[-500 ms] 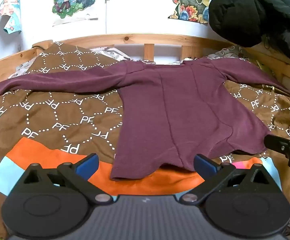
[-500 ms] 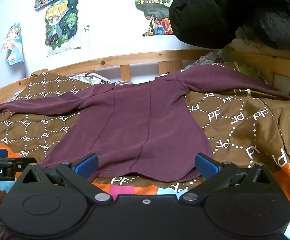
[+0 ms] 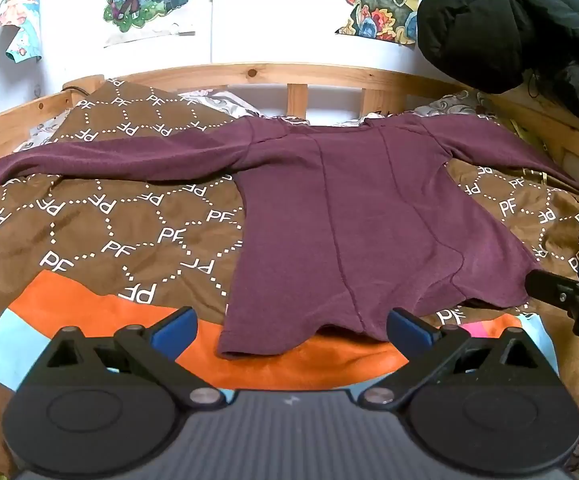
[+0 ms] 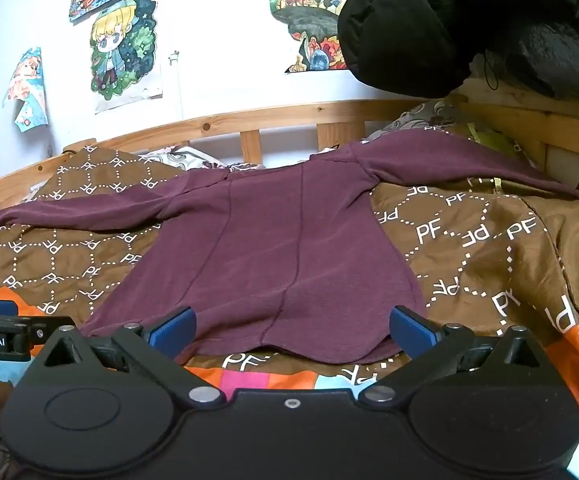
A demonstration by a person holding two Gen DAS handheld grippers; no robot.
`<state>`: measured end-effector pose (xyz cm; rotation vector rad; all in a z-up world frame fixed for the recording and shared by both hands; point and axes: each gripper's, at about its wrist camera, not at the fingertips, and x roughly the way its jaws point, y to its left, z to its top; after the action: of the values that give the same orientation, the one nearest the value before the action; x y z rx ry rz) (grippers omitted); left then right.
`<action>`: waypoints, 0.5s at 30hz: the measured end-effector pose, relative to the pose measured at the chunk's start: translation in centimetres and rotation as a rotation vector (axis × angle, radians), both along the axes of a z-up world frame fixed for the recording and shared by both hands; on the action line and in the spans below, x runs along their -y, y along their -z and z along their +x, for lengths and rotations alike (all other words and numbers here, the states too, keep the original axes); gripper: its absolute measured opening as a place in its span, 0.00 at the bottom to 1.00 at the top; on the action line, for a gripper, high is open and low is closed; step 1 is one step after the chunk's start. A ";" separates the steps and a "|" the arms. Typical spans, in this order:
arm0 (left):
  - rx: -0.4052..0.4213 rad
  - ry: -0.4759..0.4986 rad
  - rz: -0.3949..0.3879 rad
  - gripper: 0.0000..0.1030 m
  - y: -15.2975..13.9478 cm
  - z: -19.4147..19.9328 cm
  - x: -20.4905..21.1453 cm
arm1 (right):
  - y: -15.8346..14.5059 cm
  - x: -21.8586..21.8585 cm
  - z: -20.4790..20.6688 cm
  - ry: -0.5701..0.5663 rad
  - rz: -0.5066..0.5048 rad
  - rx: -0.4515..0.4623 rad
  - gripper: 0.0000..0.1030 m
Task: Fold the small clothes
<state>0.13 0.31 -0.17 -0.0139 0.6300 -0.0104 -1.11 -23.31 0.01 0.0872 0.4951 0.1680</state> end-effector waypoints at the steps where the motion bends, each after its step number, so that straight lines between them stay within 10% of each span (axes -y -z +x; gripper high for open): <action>1: 0.000 0.000 0.001 0.99 0.0 0.0 0.1 | 0.1 -0.1 0.1 0.003 0.000 0.002 1.00; 15: 0.002 0.003 0.004 0.99 0.1 -0.1 0.2 | 0.0 0.0 0.2 0.005 0.003 0.005 1.00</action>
<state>0.00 0.07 -0.31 -0.0087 0.6285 -0.0118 -0.95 -23.29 -0.04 0.0906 0.4894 0.1640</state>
